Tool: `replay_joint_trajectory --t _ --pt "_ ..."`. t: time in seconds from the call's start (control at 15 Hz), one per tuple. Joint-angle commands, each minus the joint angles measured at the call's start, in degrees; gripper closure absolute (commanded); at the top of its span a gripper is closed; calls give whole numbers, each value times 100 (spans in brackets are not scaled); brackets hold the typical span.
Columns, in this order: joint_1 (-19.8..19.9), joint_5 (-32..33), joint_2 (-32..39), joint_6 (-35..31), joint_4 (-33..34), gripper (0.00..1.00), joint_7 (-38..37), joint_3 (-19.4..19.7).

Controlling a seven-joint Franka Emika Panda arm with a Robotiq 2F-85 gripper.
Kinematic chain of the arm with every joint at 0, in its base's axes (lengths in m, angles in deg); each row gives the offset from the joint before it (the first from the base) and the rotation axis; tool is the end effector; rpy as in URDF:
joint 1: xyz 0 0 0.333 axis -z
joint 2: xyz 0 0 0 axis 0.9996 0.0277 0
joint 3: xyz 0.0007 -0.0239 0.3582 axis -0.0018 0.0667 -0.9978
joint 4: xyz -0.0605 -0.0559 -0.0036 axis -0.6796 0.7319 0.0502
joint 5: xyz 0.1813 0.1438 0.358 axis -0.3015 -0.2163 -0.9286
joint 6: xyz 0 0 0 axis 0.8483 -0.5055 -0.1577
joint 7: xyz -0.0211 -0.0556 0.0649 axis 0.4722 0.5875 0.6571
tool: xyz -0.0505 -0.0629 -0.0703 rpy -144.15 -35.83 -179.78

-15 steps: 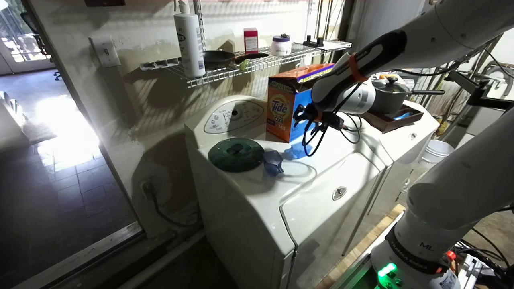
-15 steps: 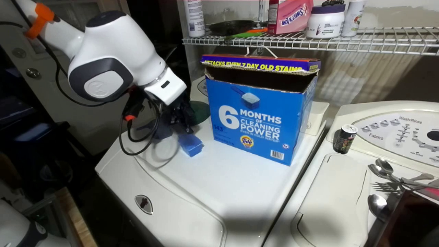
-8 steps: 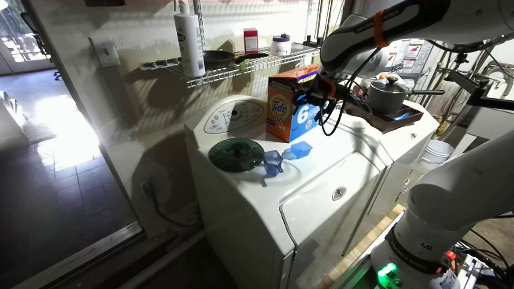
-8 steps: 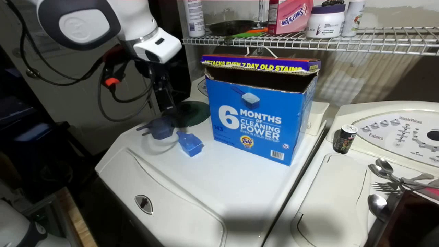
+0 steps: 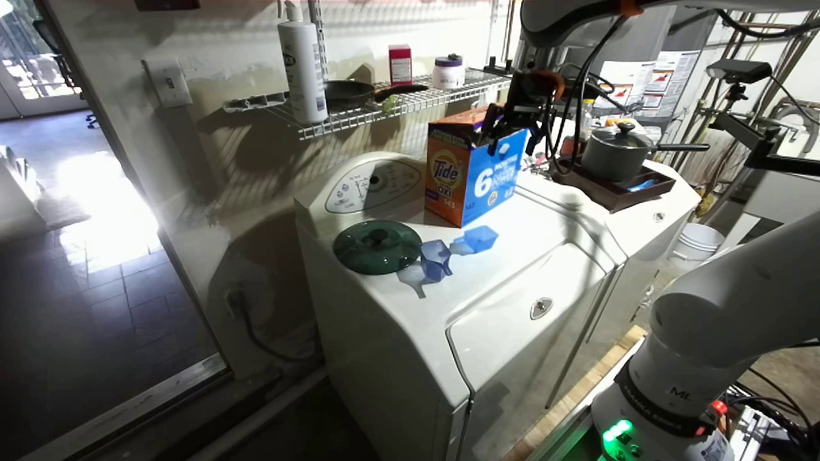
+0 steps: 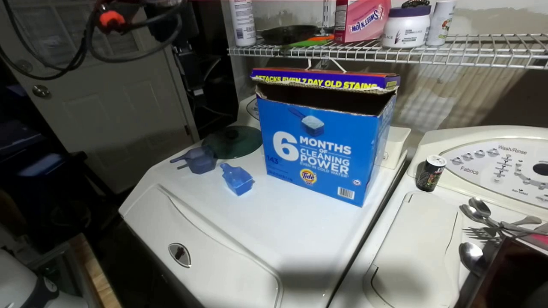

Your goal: Remove the light blue bowl from the bottom rack and put it on the washing machine on the left

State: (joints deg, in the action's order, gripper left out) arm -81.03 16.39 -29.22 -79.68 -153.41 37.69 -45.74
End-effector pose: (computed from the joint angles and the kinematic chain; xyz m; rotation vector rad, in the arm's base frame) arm 0.4344 -0.0817 0.5719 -3.0313 0.6409 -0.1105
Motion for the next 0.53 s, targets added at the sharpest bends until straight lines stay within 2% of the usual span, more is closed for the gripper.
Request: replay_joint_trajectory --t 0.0,0.13,0.2,0.47 --pt "-2 502 380 658 766 0 259 -83" --pt "-40 611 478 762 990 0 406 -67" --pt "-32 427 188 485 573 0 227 -30" --pt "-45 497 362 560 803 0 329 -26"
